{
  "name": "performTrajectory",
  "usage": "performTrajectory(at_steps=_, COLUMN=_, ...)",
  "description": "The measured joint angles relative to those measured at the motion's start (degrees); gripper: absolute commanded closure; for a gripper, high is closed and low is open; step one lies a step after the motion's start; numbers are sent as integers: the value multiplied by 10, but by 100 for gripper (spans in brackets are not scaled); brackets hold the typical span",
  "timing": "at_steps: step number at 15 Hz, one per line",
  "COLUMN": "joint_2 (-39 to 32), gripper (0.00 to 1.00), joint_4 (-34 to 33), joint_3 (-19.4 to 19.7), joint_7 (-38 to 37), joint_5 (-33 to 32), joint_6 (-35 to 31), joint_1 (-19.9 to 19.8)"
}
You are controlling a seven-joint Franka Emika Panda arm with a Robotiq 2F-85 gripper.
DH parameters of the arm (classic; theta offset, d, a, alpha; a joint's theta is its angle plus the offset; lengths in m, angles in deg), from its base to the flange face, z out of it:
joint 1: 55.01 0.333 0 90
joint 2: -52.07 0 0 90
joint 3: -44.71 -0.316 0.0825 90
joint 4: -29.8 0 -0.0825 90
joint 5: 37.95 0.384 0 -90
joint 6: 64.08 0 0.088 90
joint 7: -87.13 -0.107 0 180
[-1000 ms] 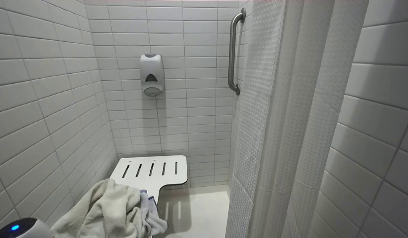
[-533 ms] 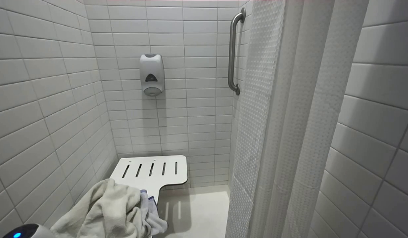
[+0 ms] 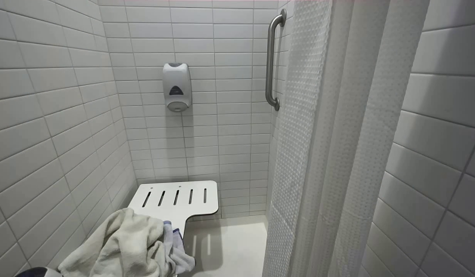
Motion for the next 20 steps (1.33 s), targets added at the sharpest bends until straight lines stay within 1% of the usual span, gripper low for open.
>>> performTrajectory(at_steps=2, joint_2=-13, gripper=2, joint_4=-16, joint_3=0, joint_7=-5, joint_5=0, joint_6=1, joint_1=-1)
performTrajectory(at_steps=3, joint_2=-19, gripper=10, joint_4=-24, joint_3=0, joint_7=-9, joint_5=0, joint_6=1, joint_1=-2)
performTrajectory(at_steps=4, joint_2=-23, gripper=0, joint_4=-32, joint_3=0, joint_7=-11, joint_5=0, joint_6=2, joint_1=-3)
performTrajectory(at_steps=5, joint_2=-24, gripper=12, joint_4=-34, joint_3=0, joint_7=-11, joint_5=0, joint_6=1, joint_1=-3)
performTrajectory(at_steps=6, joint_2=-23, gripper=30, joint_4=-34, joint_3=0, joint_7=-11, joint_5=0, joint_6=-1, joint_1=-3)
performTrajectory(at_steps=8, joint_2=-23, gripper=42, joint_4=-35, joint_3=1, joint_7=-11, joint_5=0, joint_6=-11, joint_1=-3)
performTrajectory(at_steps=11, joint_2=-22, gripper=67, joint_4=-36, joint_3=1, joint_7=-11, joint_5=0, joint_6=-32, joint_1=-3)
performTrajectory(at_steps=14, joint_2=-22, gripper=88, joint_4=-38, joint_3=1, joint_7=-11, joint_5=0, joint_6=-46, joint_1=-3)
performTrajectory(at_steps=16, joint_2=-22, gripper=100, joint_4=-39, joint_3=1, joint_7=-11, joint_5=0, joint_6=-48, joint_1=-4)
performTrajectory(at_steps=19, joint_2=-22, gripper=97, joint_4=-40, joint_3=1, joint_7=-11, joint_5=0, joint_6=-47, joint_1=-4)
performTrajectory(at_steps=20, joint_2=-22, gripper=98, joint_4=-40, joint_3=1, joint_7=-11, joint_5=0, joint_6=-44, joint_1=-5)
